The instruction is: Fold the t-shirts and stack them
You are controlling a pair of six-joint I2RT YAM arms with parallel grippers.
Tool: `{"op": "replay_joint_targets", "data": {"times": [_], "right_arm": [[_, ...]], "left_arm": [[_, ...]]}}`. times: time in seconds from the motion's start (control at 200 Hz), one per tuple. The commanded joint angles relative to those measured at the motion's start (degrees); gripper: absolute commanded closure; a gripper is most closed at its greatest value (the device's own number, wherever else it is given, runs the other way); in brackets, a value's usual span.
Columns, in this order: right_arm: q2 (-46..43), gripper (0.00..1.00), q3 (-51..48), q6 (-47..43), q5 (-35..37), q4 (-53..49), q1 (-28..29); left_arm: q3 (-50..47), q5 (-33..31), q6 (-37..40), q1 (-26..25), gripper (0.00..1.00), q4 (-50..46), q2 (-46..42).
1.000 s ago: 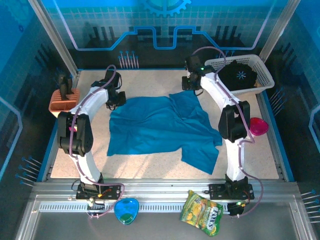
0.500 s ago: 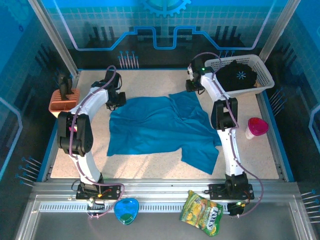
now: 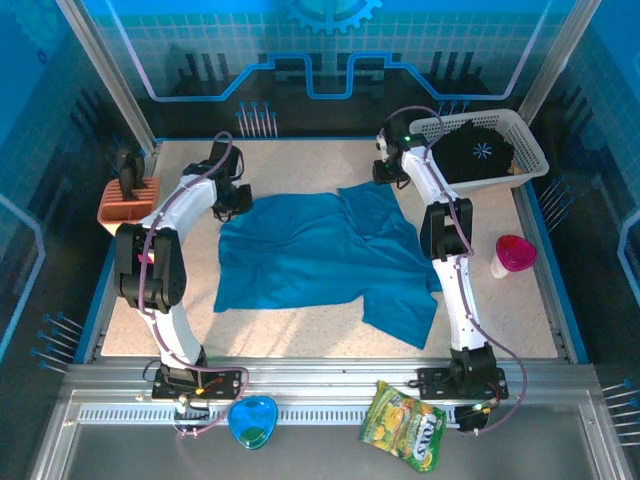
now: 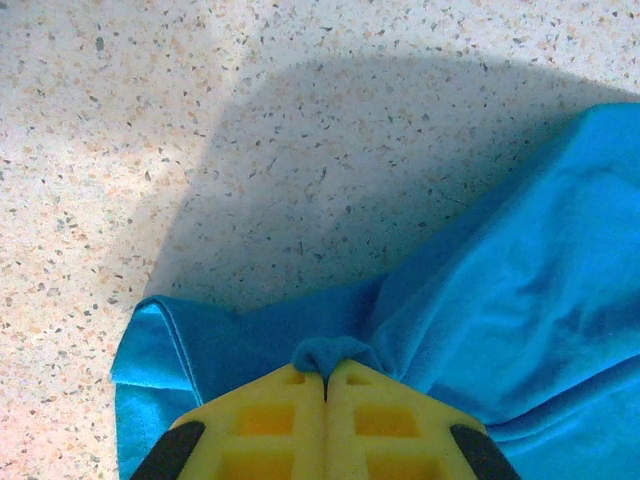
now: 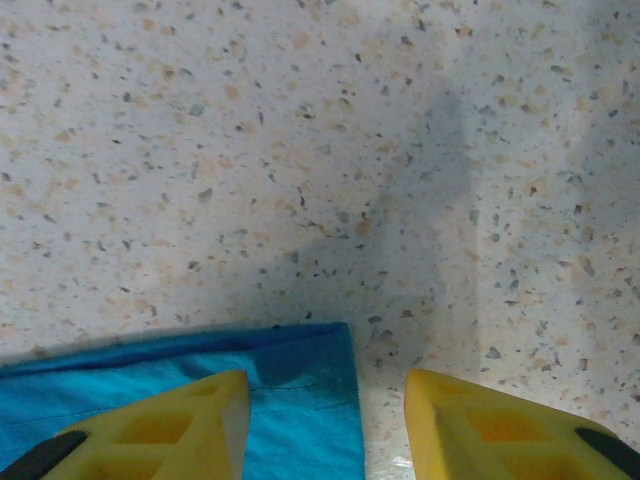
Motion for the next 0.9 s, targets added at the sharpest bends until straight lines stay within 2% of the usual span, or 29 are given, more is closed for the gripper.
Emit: {"op": "replay_joint_targets", "data": {"times": [0.0,0.185,0.35,0.565,0.666,0.711,0.816,0.896], "right_arm": [[2.31,0.54,3.55,0.87,-1.49,-4.81,-1.02],[3.9,0.58,5.42,1.14,-2.75,-7.5,-1.21],[4.76,0.72,6.57,0.78,-4.15,-8.47,-1.31],[4.77,0.82,6.51,0.87,-4.42,-8.66,-1.46],[4.52,0.92,6.13,1.09,-4.37,-8.67,-1.56],[3.93,1.0,5.52,0.97,-3.86,-8.58,-1.54],[0.33,1.0,2.61,0.62,-2.07,-7.91,-1.6],[-6.4,1.0,-1.95,0.23,-0.92,-5.41,-1.64]], "left_arm": [[-0.89,1.22,-0.95,0.21,1.0,-0.02,-2.43],[-0.8,1.61,-1.14,0.14,1.0,0.28,-1.96],[-1.06,2.0,-1.19,-0.04,1.0,0.42,-1.91],[-1.55,1.56,-0.84,-0.04,1.0,0.09,-2.27],[-1.72,1.5,-0.75,-0.04,1.0,0.04,-2.84],[-1.71,1.53,-0.75,-0.04,1.0,-0.03,-3.2],[-1.61,1.66,-0.97,-0.13,1.0,-0.31,-4.8],[-1.28,1.99,-1.34,-0.21,1.0,-0.62,-6.89]]}}
